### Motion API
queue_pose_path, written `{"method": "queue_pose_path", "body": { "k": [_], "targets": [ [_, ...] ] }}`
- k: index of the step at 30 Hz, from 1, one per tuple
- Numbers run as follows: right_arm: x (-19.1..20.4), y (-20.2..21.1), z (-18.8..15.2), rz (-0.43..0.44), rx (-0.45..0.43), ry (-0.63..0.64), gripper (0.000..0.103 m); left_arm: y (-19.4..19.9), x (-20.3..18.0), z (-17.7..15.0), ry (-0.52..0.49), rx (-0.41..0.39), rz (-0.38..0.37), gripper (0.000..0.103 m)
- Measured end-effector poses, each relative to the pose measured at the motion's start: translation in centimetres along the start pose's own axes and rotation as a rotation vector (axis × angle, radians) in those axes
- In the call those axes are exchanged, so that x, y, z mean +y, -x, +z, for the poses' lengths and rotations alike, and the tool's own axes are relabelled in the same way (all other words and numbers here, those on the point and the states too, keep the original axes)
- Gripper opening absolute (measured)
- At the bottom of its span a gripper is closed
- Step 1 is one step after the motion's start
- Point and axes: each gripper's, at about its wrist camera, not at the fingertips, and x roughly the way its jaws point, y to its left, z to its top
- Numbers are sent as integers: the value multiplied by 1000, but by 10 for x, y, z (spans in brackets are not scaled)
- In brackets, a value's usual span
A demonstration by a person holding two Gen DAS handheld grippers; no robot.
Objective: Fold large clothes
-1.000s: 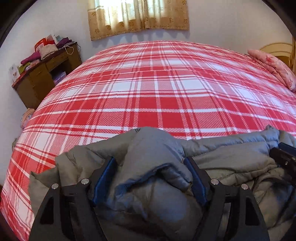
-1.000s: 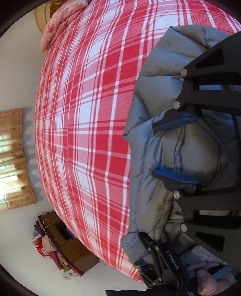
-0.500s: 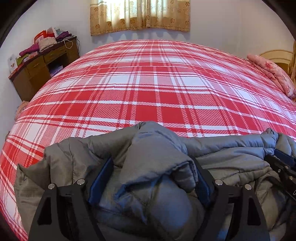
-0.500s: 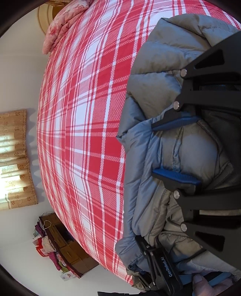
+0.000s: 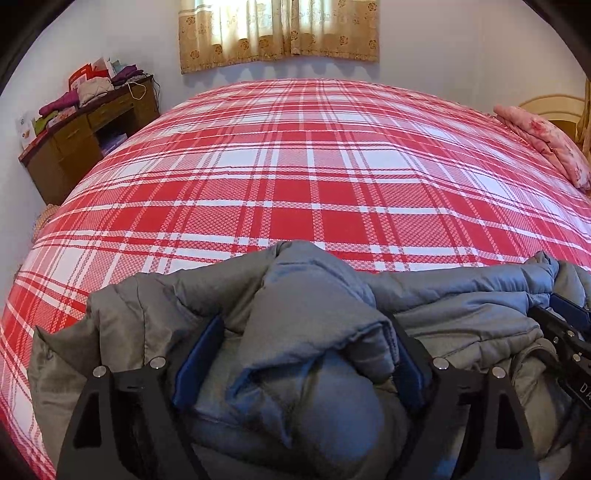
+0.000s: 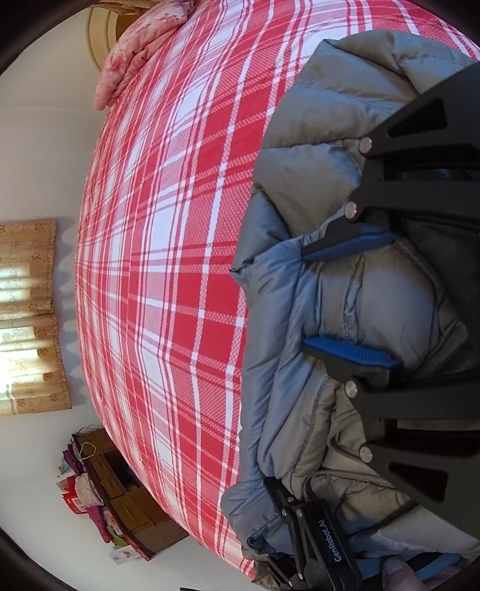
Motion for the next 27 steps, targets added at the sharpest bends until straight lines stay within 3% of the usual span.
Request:
{"method": "queue_pose_path", "body": {
  "k": [15, 18, 21, 24, 27],
  "targets": [
    [5, -2, 1, -32, 8, 28, 46, -2, -3, 1, -12, 1, 12, 89],
    [8, 4, 7, -38, 38, 80, 48, 0, 3, 8, -9, 41, -11, 90],
    [-11, 43, 5, -17, 3, 60, 74, 47, 23, 13, 55, 0, -26, 90],
    [-39, 100, -21, 3, -25, 68, 76, 116, 46, -1, 17, -78, -86, 90],
    [-59, 140, -63, 33, -7, 34, 88, 179, 75, -45, -48, -127, -96, 90]
  ]
}}
